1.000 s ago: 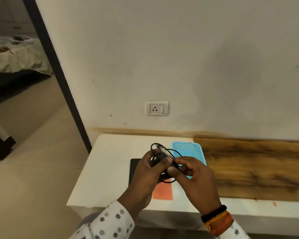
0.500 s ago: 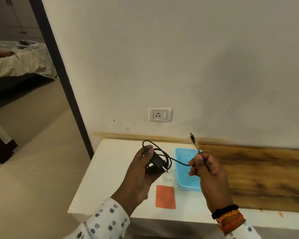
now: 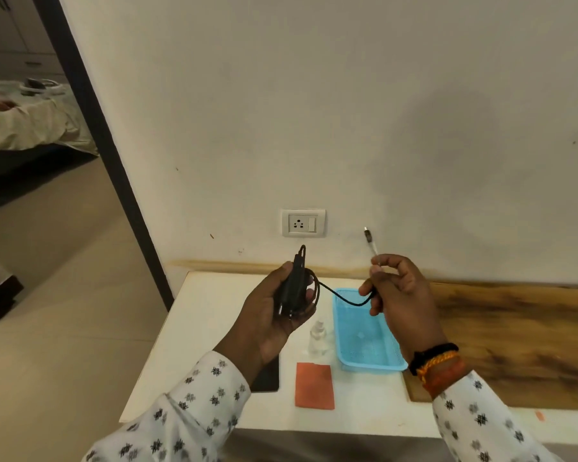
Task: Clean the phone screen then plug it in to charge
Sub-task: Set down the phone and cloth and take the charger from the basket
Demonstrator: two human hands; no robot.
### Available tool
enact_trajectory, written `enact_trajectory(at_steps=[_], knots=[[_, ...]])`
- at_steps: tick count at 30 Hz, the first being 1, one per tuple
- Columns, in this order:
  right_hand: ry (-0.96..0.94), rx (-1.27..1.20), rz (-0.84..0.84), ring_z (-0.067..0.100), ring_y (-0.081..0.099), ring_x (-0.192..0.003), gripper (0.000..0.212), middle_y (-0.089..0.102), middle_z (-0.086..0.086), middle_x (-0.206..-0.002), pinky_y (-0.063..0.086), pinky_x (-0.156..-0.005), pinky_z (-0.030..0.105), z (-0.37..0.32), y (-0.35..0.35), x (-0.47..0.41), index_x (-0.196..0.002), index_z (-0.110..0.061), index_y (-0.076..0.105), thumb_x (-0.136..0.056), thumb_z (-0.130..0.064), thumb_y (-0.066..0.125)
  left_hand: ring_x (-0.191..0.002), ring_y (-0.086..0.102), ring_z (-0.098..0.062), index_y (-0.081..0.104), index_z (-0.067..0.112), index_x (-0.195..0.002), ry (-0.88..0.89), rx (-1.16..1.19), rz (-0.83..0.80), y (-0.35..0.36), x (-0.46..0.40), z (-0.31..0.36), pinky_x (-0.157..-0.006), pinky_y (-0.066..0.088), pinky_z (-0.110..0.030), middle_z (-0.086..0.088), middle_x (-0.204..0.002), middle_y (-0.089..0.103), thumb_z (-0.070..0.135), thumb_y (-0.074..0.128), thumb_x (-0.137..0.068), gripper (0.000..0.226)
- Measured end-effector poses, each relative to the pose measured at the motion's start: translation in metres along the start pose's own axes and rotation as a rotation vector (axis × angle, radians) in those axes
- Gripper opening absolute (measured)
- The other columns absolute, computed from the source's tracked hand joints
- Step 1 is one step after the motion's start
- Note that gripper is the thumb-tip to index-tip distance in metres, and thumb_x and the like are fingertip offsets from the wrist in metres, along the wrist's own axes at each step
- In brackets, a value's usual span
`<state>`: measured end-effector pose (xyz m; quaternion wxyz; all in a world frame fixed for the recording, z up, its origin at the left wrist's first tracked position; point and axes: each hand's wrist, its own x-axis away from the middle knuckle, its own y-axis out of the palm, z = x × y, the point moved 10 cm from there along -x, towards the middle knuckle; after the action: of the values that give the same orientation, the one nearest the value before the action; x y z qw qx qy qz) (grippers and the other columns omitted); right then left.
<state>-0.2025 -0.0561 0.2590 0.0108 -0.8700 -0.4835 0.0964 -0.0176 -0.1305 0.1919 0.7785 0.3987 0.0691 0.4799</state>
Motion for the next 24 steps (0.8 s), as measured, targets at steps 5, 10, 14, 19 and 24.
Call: enact_trajectory(at_steps=[5, 10, 14, 19, 24], knots=[[-0.027, 0.424, -0.074, 0.014, 0.063, -0.082, 0.026, 0.067, -0.006, -0.092, 0.050, -0.072, 0.027, 0.008, 0.021, -0.009, -0.114, -0.027, 0.058, -0.092, -0.014, 0.058, -0.076, 0.070, -0.028, 0.070, 0.008, -0.104, 0.091, -0.100, -0.052, 0.010, -0.006, 0.013, -0.064, 0.060, -0.033, -0.016, -0.098, 0.072, 0.018, 0.080, -0.074, 0.033], [-0.157, 0.571, -0.039, 0.021, 0.051, -0.119, 0.074, 0.051, 0.004, -0.134, 0.043, -0.104, 0.037, -0.002, 0.042, -0.007, -0.146, -0.020, 0.035, -0.081, 0.003, 0.064, -0.082, 0.071, -0.026, 0.075, 0.016, -0.108, 0.077, -0.316, -0.092, 0.019, -0.011, 0.007, -0.073, 0.059, -0.030, -0.009, -0.100, 0.076, 0.012, 0.086, -0.070, 0.039], [-0.240, 0.610, -0.138, 0.022, 0.039, -0.135, 0.080, 0.045, 0.003, -0.147, 0.033, -0.114, 0.041, -0.009, 0.058, -0.010, -0.145, -0.019, 0.040, -0.074, 0.011, 0.062, -0.078, 0.072, -0.030, 0.060, 0.017, -0.122, 0.059, -0.324, -0.089, 0.017, -0.015, 0.003, -0.071, 0.059, -0.032, -0.013, -0.106, 0.076, 0.010, 0.090, -0.058, 0.072], [-0.335, 0.556, -0.462, 0.014, 0.030, -0.143, 0.087, 0.036, -0.001, -0.154, 0.025, -0.119, 0.035, -0.002, 0.085, -0.013, -0.150, -0.019, 0.031, -0.076, 0.007, 0.067, -0.086, 0.069, -0.028, 0.049, 0.029, -0.122, 0.078, -0.419, -0.133, 0.015, -0.020, 0.011, -0.073, 0.058, -0.038, -0.013, -0.100, 0.074, 0.008, 0.090, -0.055, 0.082], [-0.385, 0.619, -0.577, 0.012, 0.019, -0.148, 0.097, 0.020, -0.004, -0.161, 0.025, -0.118, 0.048, 0.005, 0.098, -0.025, -0.155, -0.022, 0.014, -0.080, -0.020, 0.076, -0.085, 0.067, -0.027, 0.049, 0.028, -0.125, 0.056, -0.479, -0.258, 0.026, -0.023, 0.011, -0.075, 0.059, -0.039, -0.007, -0.089, 0.070, 0.007, 0.090, -0.057, 0.082]])
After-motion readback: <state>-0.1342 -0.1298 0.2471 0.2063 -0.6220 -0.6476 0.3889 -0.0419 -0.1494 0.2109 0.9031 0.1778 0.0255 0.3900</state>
